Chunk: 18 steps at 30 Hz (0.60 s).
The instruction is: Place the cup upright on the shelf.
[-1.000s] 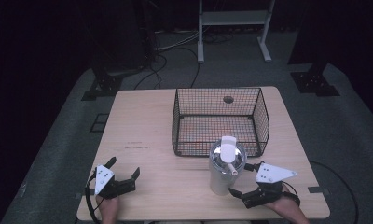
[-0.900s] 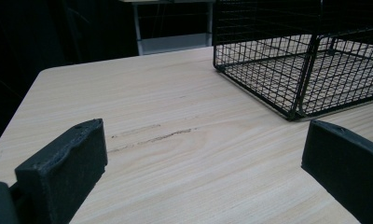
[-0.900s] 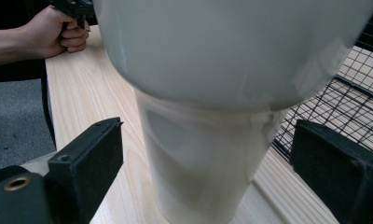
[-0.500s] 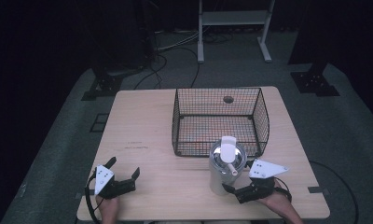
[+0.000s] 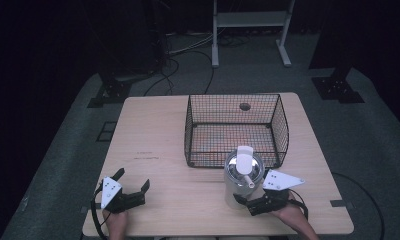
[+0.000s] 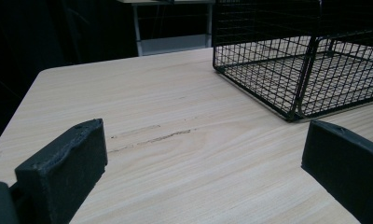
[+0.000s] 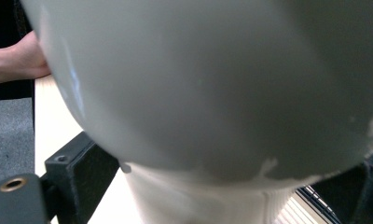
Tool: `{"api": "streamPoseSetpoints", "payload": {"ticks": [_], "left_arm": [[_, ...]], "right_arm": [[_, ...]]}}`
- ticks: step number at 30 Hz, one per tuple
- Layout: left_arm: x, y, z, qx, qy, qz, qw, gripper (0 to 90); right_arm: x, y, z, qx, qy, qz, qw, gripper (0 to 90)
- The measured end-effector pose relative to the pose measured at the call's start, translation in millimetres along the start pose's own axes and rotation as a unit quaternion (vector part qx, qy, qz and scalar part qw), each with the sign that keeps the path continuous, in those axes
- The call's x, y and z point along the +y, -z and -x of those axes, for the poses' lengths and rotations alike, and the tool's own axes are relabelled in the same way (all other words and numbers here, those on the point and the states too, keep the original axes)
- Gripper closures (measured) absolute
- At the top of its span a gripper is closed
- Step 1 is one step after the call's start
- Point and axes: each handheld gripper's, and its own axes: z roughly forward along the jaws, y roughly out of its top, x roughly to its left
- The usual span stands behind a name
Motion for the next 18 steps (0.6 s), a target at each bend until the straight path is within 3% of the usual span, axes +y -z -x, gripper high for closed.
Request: {"api": "streamPoseSetpoints", "payload": {"ticks": [18], "left_arm": [[-0.1,0.4,-0.7,0.0,0.002,0.002,1.0,0.0]], "right_arm": [[-1.4,-5.0,-0.4,-0.007,0.011,0.016,0.9998,8.8]]}}
